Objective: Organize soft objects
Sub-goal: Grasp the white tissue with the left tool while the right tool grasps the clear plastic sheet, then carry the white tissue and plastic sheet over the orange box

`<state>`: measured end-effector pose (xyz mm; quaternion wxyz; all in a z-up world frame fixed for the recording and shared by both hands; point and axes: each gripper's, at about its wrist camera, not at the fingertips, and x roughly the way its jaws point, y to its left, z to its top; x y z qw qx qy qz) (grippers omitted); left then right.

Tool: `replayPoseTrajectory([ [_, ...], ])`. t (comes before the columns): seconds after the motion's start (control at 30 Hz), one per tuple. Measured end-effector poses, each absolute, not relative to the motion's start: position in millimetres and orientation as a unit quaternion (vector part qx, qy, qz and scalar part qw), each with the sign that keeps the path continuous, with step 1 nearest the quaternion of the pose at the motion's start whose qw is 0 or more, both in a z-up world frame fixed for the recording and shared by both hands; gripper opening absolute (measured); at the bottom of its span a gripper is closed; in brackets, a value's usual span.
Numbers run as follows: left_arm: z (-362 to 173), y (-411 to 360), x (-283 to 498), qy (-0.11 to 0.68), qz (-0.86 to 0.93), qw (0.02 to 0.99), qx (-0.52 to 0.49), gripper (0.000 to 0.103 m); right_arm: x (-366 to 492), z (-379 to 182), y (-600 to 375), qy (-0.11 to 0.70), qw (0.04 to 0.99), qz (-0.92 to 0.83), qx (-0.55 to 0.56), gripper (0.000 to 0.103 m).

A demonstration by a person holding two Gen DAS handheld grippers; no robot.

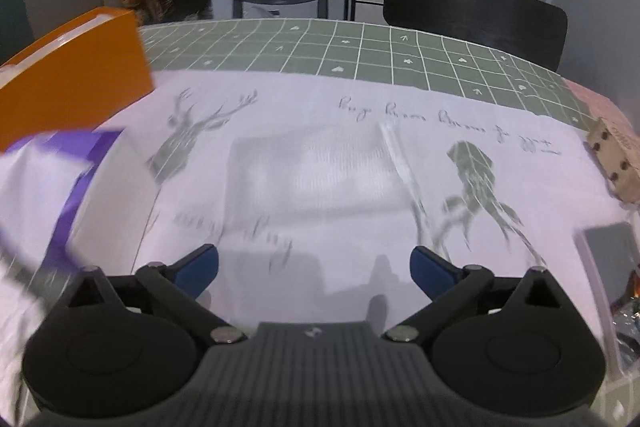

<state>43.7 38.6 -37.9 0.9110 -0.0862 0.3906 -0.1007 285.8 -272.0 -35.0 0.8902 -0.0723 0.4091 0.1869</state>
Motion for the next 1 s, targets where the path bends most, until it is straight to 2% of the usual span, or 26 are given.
replayPoseTrajectory([
  [0.43,-40.4,81.3,33.8,0.387,-0.091,0.909,-0.124,0.027,373.0,-59.9,-238.5,0.414,0.892,0.170,-0.056,0.100],
  [0.67,-40.1,82.8,33.1,0.385,-0.094,0.909,-0.126,0.027,383.7,-67.7,-231.2,0.431,0.885,0.168,-0.055,0.100],
  [0.77,-39.8,83.4,31.8,0.384,-0.093,0.910,-0.126,0.027,374.2,-66.7,-221.8,0.420,0.885,0.184,-0.084,0.082],
  [0.8,-39.9,82.8,31.9,0.383,-0.092,0.911,-0.126,0.027,370.9,-64.8,-220.4,0.416,0.885,0.192,-0.085,0.067],
  [0.83,-40.0,82.1,31.9,0.382,-0.090,0.911,-0.126,0.027,367.5,-62.2,-218.6,0.411,0.885,0.199,-0.091,0.043],
  [0.87,-39.8,81.6,31.4,0.382,-0.089,0.911,-0.125,0.027,364.3,-59.3,-217.3,0.409,0.884,0.206,-0.096,0.029],
  [0.9,-39.6,81.1,30.9,0.381,-0.088,0.912,-0.124,0.027,361.4,-57.1,-215.4,0.409,0.883,0.208,-0.103,0.009],
  [0.93,-39.5,80.5,30.4,0.381,-0.087,0.912,-0.123,0.027,359.6,-56.4,-213.5,0.411,0.881,0.209,-0.108,0.003],
  [1.0,-39.2,80.0,29.5,0.380,-0.085,0.913,-0.122,0.027,353.9,-55.2,-212.4,0.412,0.877,0.216,-0.117,0.000],
])
